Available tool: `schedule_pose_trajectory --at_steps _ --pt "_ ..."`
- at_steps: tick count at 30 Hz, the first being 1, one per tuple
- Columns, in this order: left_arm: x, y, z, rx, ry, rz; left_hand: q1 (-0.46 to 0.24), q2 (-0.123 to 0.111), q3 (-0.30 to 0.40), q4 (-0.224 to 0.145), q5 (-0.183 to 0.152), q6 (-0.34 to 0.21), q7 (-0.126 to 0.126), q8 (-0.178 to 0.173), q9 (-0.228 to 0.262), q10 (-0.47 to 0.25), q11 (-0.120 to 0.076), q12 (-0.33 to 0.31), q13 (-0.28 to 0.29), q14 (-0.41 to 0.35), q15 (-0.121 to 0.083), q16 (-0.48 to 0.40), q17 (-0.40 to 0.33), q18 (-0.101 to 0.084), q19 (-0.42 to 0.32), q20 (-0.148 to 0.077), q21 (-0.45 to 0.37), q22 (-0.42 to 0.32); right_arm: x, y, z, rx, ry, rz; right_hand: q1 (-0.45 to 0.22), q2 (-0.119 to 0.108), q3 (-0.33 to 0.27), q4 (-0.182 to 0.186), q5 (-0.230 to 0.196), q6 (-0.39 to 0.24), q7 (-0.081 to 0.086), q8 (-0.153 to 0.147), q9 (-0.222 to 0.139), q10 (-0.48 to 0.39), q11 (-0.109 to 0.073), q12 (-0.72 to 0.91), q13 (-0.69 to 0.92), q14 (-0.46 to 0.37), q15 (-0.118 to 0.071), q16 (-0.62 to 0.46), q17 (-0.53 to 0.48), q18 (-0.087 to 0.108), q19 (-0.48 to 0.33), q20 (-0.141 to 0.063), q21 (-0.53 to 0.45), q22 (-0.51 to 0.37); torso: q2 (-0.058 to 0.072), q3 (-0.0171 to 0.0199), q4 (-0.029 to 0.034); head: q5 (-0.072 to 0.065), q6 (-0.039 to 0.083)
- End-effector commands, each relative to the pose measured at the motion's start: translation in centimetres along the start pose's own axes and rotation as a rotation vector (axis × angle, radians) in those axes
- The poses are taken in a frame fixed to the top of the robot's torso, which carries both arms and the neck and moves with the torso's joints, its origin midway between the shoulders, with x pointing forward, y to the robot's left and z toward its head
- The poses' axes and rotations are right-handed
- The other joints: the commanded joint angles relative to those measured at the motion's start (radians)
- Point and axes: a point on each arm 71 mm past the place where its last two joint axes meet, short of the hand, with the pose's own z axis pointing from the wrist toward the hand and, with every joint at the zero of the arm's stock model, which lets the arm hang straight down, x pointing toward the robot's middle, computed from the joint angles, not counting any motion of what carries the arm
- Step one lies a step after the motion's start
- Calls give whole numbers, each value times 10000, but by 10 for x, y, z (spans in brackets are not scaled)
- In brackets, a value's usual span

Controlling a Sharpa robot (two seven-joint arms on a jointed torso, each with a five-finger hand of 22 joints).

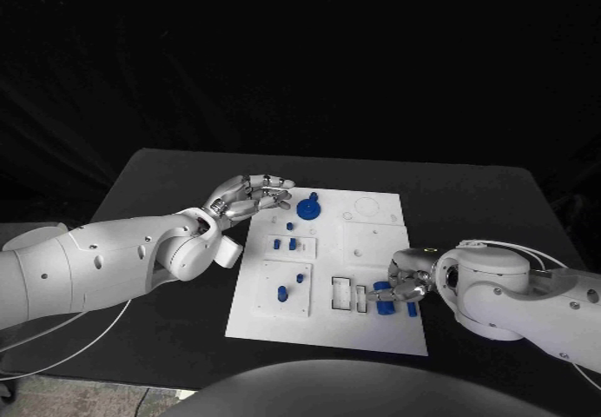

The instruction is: Assemble the parts on the task board

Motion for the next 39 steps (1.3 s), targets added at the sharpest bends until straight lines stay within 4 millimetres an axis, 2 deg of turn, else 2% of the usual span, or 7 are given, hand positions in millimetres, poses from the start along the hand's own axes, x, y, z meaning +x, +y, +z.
schedule_pose_trajectory --at_steps 1,3,5,16,23,28,39 --pt "2 0 0 30 200 -157 33 86 55 3 37 -10 30 10 -14 4 64 -16 -14 -2 54 39 -12 -31 67 14 19 -15 2 1 1 16 4 -191 650 -43 103 -247 1006 -106 -9 -76 131 1031 -46 37 2632 833 -72 -58 1502 -160 594 -71 11 2243 -6 4 10 9 2" --pt "2 0 0 23 206 -161 33 86 55 3 37 -10 30 10 -14 4 64 -16 -14 -2 54 39 -12 -31 67 14 19 -15 3 2 2 15 87 -110 1272 -37 283 -529 1916 -187 -18 -128 231 1031 -56 37 2632 830 -82 -65 1485 -158 589 -75 8 2241 -9 4 15 10 2" --pt "2 0 0 15 210 -163 26 95 69 9 38 -22 43 2 -23 -3 85 -22 -23 -8 73 40 -15 -38 64 18 18 -16 4 2 2 26 208 31 1811 36 524 -807 2414 -248 -42 -173 294 1031 -79 37 2632 828 -96 -71 1473 -155 582 -81 0 2237 -12 4 19 13 2" --pt "2 0 1 -38 262 -191 15 98 79 15 36 -32 53 -6 -32 -10 112 -28 -33 -13 94 42 -17 -47 56 22 14 -18 5 3 3 47 268 245 2495 -23 1106 -1164 2947 -382 -42 -355 452 1031 -85 37 2632 817 -101 -95 1426 -111 500 -87 -183 2176 -20 0 22 19 2" --pt "3 0 1 -55 304 -213 14 101 84 16 37 -34 57 -7 -35 -12 119 -30 -36 -15 100 42 -18 -50 54 24 13 -18 3 2 2 -66 11 1085 2682 -287 1883 -1285 4876 -389 -58 -457 648 1031 -97 37 2632 832 -116 -47 1493 -123 515 -104 -130 2194 -25 1 20 44 2" --pt "4 1 2 -59 336 -227 15 109 99 15 41 -39 59 -12 -41 -18 134 -35 -43 -19 115 43 -20 -57 49 26 12 -19 -3 -4 -2 43 281 2607 2505 -447 2408 -1214 5533 -326 -65 -460 809 1031 -116 37 2632 883 -123 108 1738 -142 545 -113 -47 2220 -25 -4 51 33 2" --pt "5 1 4 -69 386 -241 18 101 102 8 41 -42 60 -14 -43 -20 139 -37 -46 -21 120 43 -21 -59 48 27 12 -19 -14 -5 -6 219 1296 6049 2088 -477 2931 -1064 5170 -239 -48 -556 912 1031 -101 37 2632 916 -115 222 1901 -135 528 -107 -61 2210 -15 -14 59 86 2"
